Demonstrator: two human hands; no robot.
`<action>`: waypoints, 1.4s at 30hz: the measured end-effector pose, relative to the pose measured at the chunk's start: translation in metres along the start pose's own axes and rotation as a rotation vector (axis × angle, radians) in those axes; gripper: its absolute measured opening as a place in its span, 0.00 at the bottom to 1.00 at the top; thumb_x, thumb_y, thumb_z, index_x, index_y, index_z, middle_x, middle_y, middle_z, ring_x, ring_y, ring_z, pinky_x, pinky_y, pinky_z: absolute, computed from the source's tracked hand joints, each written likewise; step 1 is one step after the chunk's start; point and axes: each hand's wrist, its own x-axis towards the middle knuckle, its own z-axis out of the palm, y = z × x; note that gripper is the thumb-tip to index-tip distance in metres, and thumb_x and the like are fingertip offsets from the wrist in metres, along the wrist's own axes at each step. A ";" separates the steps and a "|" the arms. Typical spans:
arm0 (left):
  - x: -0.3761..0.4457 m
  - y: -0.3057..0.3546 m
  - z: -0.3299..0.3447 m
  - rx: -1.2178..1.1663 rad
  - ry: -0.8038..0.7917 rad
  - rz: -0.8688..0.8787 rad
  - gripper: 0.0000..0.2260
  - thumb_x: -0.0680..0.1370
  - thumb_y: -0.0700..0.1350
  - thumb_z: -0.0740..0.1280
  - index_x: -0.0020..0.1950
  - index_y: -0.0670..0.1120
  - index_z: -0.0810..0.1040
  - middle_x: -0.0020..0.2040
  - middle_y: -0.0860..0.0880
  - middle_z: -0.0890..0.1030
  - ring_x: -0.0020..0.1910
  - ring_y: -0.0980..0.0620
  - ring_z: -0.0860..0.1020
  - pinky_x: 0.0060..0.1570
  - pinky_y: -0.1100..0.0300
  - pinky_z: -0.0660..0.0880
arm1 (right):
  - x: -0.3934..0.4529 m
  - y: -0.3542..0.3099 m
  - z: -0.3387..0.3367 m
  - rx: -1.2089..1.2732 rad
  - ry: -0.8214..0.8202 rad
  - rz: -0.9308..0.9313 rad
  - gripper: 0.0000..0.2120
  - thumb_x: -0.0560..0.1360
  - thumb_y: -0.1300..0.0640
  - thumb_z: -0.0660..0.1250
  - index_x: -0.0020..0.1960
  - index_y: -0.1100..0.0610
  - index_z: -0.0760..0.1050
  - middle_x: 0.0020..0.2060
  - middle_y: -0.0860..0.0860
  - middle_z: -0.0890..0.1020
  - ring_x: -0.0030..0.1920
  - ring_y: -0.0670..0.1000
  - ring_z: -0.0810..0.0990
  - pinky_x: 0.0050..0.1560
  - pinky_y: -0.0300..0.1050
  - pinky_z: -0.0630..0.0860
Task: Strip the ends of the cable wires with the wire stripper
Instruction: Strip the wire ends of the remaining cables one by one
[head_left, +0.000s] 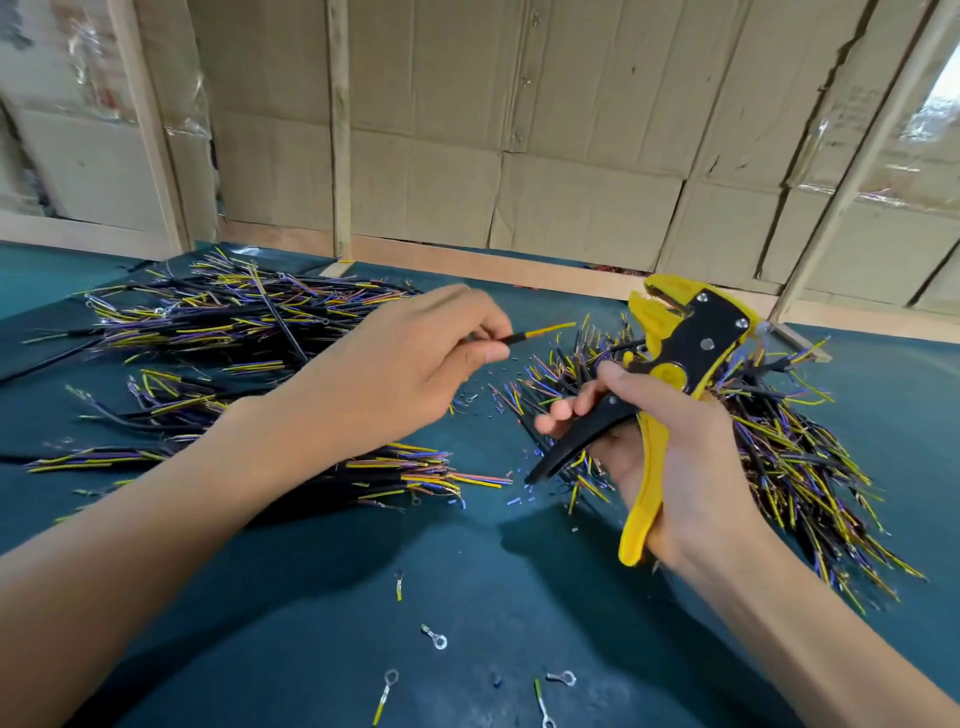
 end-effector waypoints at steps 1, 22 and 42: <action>-0.001 0.001 0.000 0.011 0.029 0.030 0.04 0.81 0.42 0.66 0.53 0.44 0.78 0.43 0.60 0.72 0.42 0.65 0.72 0.46 0.72 0.66 | 0.000 0.001 0.000 -0.051 0.008 -0.032 0.06 0.73 0.66 0.71 0.44 0.68 0.76 0.35 0.62 0.76 0.36 0.62 0.80 0.42 0.58 0.82; -0.011 0.010 -0.001 -0.470 -0.573 -0.370 0.05 0.76 0.51 0.72 0.46 0.51 0.85 0.40 0.54 0.83 0.37 0.59 0.78 0.40 0.68 0.73 | 0.010 -0.014 -0.011 -0.029 0.155 -0.293 0.09 0.76 0.72 0.69 0.43 0.61 0.74 0.35 0.54 0.78 0.39 0.57 0.79 0.43 0.51 0.79; -0.010 0.024 0.016 -1.323 -0.036 -0.649 0.16 0.73 0.40 0.71 0.61 0.40 0.80 0.40 0.44 0.81 0.40 0.46 0.79 0.43 0.55 0.80 | -0.006 0.012 0.000 -0.295 -0.138 -0.055 0.07 0.66 0.65 0.77 0.39 0.56 0.81 0.34 0.59 0.81 0.38 0.63 0.83 0.39 0.52 0.80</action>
